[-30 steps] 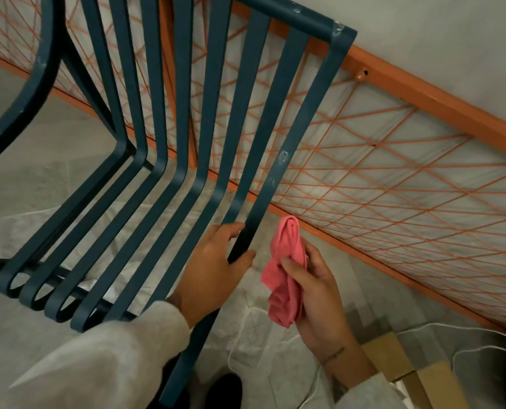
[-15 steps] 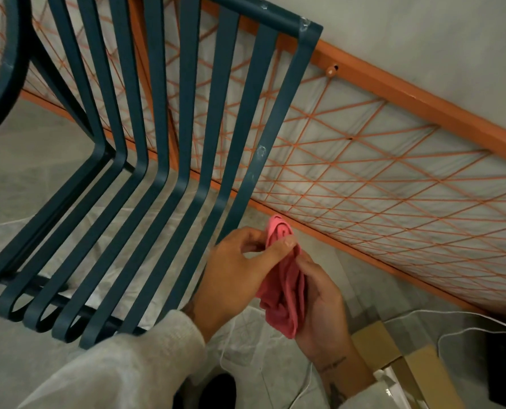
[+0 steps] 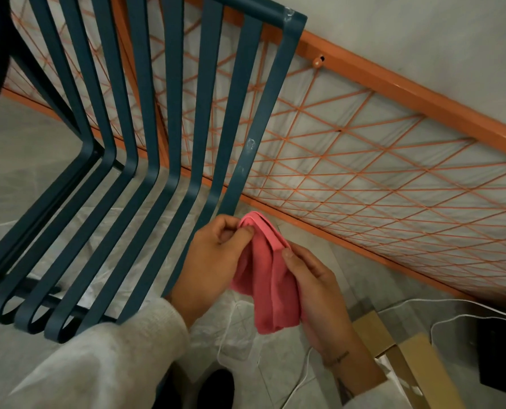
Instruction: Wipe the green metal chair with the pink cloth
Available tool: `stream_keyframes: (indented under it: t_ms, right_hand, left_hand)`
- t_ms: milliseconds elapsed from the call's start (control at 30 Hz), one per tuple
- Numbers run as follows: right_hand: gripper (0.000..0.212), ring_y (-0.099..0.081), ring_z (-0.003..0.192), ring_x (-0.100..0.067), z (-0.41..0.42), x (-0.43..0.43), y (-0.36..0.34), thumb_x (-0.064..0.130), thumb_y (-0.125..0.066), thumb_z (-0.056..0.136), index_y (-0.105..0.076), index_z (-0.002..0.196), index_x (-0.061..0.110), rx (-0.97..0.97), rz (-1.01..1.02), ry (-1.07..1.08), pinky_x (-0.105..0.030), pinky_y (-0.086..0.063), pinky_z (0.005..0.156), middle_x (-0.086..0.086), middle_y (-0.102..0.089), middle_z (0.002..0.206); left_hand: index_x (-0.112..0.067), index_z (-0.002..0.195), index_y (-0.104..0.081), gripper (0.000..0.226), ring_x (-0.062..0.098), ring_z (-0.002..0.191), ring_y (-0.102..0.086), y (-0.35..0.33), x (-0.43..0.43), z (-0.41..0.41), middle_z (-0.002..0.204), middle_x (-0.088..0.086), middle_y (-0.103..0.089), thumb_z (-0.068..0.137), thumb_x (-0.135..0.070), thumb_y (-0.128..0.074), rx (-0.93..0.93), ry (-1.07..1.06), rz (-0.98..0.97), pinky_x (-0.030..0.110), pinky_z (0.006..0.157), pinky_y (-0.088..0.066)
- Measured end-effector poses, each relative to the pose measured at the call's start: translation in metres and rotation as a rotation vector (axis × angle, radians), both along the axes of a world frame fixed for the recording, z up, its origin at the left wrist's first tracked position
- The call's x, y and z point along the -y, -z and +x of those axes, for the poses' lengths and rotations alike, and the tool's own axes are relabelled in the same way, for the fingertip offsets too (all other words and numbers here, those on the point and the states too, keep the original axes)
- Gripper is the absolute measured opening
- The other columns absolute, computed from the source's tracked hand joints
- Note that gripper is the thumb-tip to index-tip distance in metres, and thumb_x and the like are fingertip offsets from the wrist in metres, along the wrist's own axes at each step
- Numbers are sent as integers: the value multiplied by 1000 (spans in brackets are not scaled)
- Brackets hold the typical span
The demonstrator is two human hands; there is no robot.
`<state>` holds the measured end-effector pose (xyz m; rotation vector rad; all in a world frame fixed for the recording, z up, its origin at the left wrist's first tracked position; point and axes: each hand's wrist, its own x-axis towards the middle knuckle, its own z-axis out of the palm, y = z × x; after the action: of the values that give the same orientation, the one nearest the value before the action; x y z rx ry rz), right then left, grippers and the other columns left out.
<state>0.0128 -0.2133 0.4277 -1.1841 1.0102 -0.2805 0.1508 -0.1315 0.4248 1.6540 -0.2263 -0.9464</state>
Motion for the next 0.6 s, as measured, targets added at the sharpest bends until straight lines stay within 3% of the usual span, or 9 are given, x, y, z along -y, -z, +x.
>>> stream_keyframes:
  t_ms: [67, 133, 233, 367, 467, 600]
  right_hand:
    - [33, -69, 105, -20, -6, 2, -1, 33, -65, 87, -67, 119, 28, 11, 36, -6, -33, -57, 83, 0, -73, 111]
    - [50, -69, 104, -19, -13, 3, -2, 34, -77, 79, -59, 126, 37, -6, 34, -60, -39, -57, 85, 2, -71, 114]
    - [76, -69, 103, -14, -20, 3, -1, 25, -88, 69, -49, 128, 51, -117, -44, -168, -41, -59, 83, 11, -64, 119]
    - [60, -70, 92, -14, -25, 0, 2, 17, -88, 67, -58, 112, 40, -180, -122, -89, -38, -61, 78, 4, -66, 108]
    - [42, -71, 90, -15, -30, 4, 2, 7, -84, 70, -65, 102, 27, -151, -174, -12, -28, -59, 72, 2, -70, 102]
    - [34, -72, 88, -15, -33, 13, -8, 2, -79, 75, -71, 96, 28, -130, -170, 41, -32, -61, 74, 4, -74, 96]
  left_hand:
    - [-17, 85, -66, 12, 6, 57, -53, 1, -1, 0, 62, -6, -58, 92, -26, -62, -42, -11, -26, 28, 61, -45]
    - [-18, 86, -66, 11, 6, 60, -55, 0, -1, 0, 65, -6, -59, 92, -26, -61, -65, -9, -49, 28, 61, -46]
    - [-19, 87, -65, 13, 8, 63, -55, 0, 0, -1, 69, -4, -59, 93, -29, -59, -65, -44, -53, 29, 63, -46]
    - [-24, 84, -64, 15, 17, 72, -57, 2, 2, 2, 74, -2, -61, 93, -34, -58, -53, -89, -54, 45, 76, -54]
    - [-27, 82, -62, 14, 21, 82, -59, 2, 3, 2, 82, -2, -62, 95, -32, -56, -112, -115, -57, 60, 88, -54]
    - [-21, 90, -62, 10, 22, 85, -61, 1, 3, 0, 89, 3, -64, 96, -27, -56, -117, -110, -75, 61, 87, -54]
